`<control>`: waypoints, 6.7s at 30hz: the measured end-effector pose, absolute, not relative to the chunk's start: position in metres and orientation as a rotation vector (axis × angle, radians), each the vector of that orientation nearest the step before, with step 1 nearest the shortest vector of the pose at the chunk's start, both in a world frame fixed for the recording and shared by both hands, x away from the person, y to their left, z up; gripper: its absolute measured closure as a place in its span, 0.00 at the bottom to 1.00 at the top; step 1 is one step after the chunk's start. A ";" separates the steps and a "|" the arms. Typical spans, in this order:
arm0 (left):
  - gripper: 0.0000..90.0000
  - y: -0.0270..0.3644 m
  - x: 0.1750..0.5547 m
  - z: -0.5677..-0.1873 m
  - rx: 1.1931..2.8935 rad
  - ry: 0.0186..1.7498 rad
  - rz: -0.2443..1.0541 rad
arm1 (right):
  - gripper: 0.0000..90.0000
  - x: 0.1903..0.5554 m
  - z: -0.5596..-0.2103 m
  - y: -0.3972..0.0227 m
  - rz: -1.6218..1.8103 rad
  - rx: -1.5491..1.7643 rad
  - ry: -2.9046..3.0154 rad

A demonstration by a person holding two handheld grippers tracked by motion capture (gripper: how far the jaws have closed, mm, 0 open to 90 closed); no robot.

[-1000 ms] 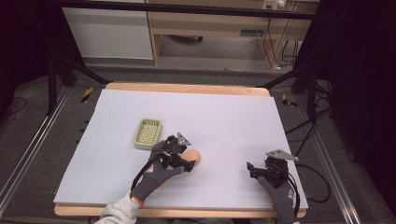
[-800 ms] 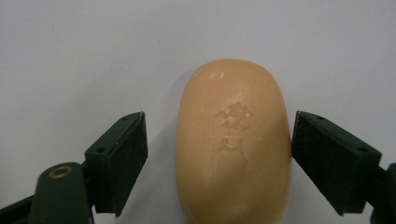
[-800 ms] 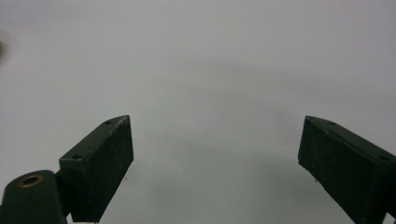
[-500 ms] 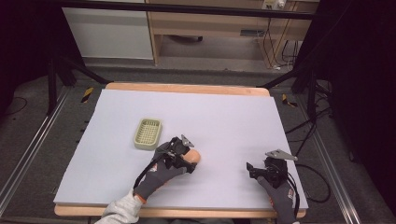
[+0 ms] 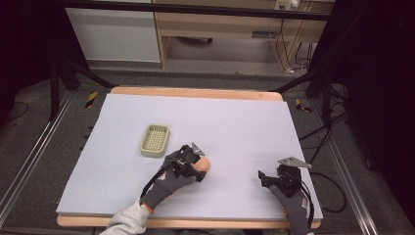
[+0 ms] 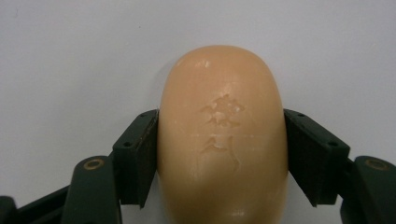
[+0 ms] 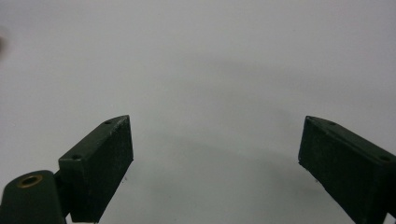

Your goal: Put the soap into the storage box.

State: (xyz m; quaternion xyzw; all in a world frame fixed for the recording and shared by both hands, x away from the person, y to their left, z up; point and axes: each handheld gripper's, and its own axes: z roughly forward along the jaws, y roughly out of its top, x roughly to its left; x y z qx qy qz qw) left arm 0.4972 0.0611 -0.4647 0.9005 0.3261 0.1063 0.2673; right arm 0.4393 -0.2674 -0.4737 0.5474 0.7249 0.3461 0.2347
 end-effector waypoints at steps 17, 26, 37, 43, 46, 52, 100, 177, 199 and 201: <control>0.35 0.065 0.491 -0.453 2.425 0.873 0.298 | 0.12 0.439 -0.473 -0.268 0.953 1.504 1.993; 0.35 0.074 0.487 -0.440 2.381 0.882 0.296 | 0.11 0.438 -0.473 -0.269 0.954 1.505 1.989; 0.35 0.088 0.484 -0.431 2.338 0.905 0.303 | 0.11 0.438 -0.472 -0.268 0.955 1.501 1.988; 0.35 0.099 0.485 -0.423 2.303 0.930 0.313 | 0.11 0.438 -0.472 -0.268 0.954 1.502 1.989; 0.35 0.103 0.486 -0.420 2.294 0.934 0.315 | 0.11 0.438 -0.472 -0.268 0.955 1.504 1.991; 0.35 0.115 0.487 -0.411 2.251 0.961 0.335 | 0.11 0.438 -0.472 -0.268 0.954 1.502 1.989; 0.35 0.179 0.517 -0.391 2.060 1.185 0.474 | 0.11 0.438 -0.472 -0.268 0.962 1.508 1.994; 0.35 0.192 0.569 -0.442 2.119 1.360 0.501 | 0.11 0.439 -0.473 -0.267 0.951 1.503 2.001; 0.32 0.195 0.569 -0.441 2.101 1.357 0.500 | 0.11 0.439 -0.473 -0.266 0.953 1.507 2.000; 0.32 0.196 0.567 -0.438 2.087 1.348 0.496 | 0.11 0.439 -0.473 -0.266 0.953 1.508 2.000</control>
